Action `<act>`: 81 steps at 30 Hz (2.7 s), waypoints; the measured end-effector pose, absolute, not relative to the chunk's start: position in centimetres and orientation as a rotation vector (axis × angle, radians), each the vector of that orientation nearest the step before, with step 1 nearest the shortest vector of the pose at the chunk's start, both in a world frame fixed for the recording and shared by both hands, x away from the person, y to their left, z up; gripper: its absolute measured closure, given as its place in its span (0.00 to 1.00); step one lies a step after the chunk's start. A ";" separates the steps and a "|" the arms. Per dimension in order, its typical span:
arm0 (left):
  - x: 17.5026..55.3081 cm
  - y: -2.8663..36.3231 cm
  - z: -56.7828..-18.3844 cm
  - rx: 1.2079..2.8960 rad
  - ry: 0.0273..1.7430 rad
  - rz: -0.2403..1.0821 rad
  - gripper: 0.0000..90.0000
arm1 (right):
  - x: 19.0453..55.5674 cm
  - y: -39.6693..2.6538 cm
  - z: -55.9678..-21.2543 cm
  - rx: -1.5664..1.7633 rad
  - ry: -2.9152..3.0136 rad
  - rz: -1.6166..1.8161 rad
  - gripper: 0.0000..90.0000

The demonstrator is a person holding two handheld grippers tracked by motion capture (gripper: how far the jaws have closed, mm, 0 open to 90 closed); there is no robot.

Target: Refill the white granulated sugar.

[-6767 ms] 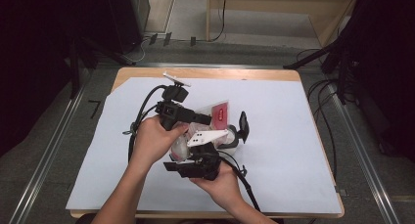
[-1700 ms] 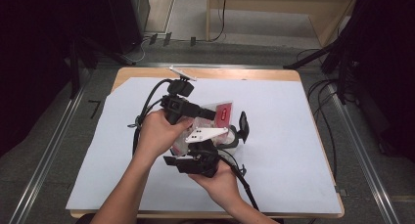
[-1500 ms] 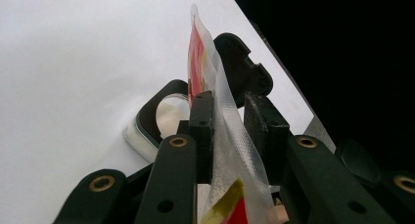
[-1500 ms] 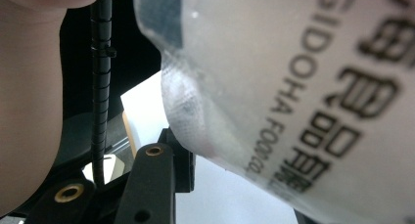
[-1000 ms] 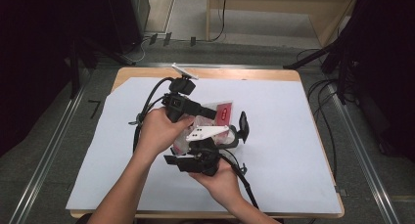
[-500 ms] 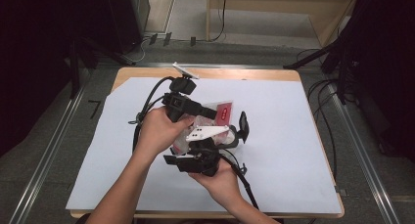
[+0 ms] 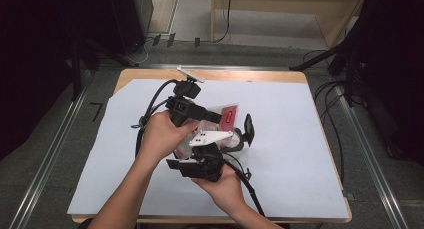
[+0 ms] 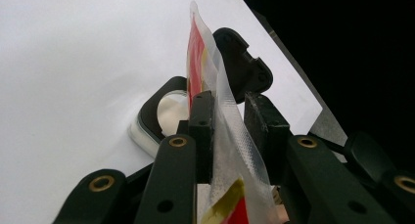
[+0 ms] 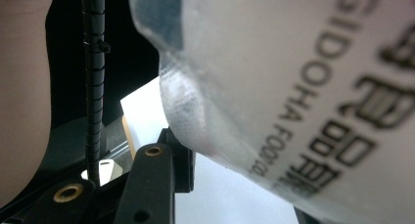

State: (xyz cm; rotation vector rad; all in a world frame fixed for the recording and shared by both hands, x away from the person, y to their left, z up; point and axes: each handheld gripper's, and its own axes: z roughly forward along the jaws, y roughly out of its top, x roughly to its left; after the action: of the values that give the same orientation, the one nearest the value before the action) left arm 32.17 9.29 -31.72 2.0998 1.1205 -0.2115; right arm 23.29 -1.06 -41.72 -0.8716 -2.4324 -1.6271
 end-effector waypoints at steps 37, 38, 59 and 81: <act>31.5 8.9 -31.4 2.138 1.074 -0.171 0.83 | 22.7 -0.9 -42.0 -0.887 -2.440 -1.682 0.68; 31.4 8.9 -31.5 2.137 1.064 -0.167 0.83 | 22.7 -0.8 -42.1 -0.884 -2.444 -1.688 0.68; 29.8 10.8 -32.7 2.174 1.037 -0.189 0.85 | 21.4 0.3 -44.1 -0.832 -2.515 -1.696 0.67; 30.2 11.9 -33.8 2.222 1.021 -0.266 0.84 | 20.8 1.1 -46.1 -0.753 -2.625 -1.647 0.66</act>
State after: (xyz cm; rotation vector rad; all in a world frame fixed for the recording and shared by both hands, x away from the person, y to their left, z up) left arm 30.16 11.88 -33.83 2.2223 1.0205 -0.2663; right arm 20.83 1.09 -46.08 -0.7533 -2.6250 -1.6475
